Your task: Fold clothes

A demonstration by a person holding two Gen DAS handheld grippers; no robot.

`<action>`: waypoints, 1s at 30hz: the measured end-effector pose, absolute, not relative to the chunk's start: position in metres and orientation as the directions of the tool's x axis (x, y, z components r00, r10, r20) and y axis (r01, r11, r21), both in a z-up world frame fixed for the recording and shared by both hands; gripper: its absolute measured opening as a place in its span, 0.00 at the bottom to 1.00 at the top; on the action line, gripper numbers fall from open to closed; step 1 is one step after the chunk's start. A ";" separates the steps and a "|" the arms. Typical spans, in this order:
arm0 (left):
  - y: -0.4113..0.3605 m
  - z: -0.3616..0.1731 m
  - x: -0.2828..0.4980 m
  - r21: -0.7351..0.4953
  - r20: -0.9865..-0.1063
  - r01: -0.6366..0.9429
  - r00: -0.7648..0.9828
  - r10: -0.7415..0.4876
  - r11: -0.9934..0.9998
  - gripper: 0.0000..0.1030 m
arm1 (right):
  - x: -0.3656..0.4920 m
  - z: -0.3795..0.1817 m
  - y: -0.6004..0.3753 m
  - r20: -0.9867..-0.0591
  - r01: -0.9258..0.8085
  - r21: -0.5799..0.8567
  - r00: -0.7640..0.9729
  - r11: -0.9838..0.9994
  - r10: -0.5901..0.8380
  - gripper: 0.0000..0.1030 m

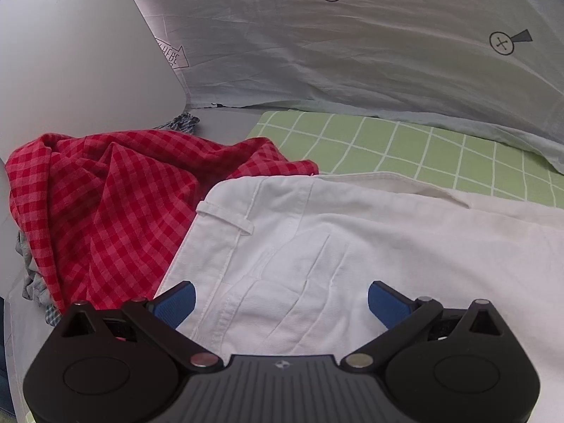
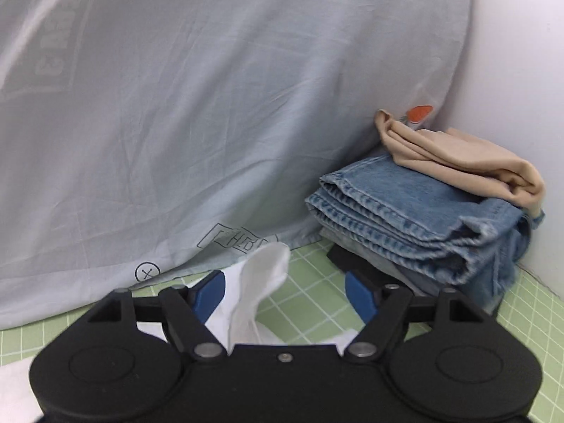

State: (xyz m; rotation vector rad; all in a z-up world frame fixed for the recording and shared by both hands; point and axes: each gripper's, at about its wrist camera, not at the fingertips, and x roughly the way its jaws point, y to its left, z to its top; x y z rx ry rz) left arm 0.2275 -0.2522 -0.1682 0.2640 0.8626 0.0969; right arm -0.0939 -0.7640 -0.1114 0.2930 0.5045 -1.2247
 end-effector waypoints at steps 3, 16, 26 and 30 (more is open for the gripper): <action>-0.260 -0.160 0.213 0.208 -0.766 0.079 0.633 0.112 0.975 1.00 | -0.136 -0.122 -0.742 -0.580 0.968 0.032 0.221 0.249 -0.784 0.76; -0.305 -0.164 0.157 0.082 -0.847 0.242 0.528 -0.060 0.967 1.00 | -0.176 -0.186 -0.753 -0.702 0.936 0.346 0.302 0.062 -0.644 0.60; -0.300 -0.162 0.145 0.082 -0.873 0.216 0.487 -0.034 0.973 1.00 | -0.207 -0.154 -0.749 -0.650 0.921 0.390 0.278 0.003 -0.707 0.02; -0.299 -0.160 0.144 0.115 -0.869 0.219 0.495 -0.009 0.969 1.00 | -0.237 -0.124 -0.733 -0.624 0.935 0.354 0.254 0.023 -0.739 0.02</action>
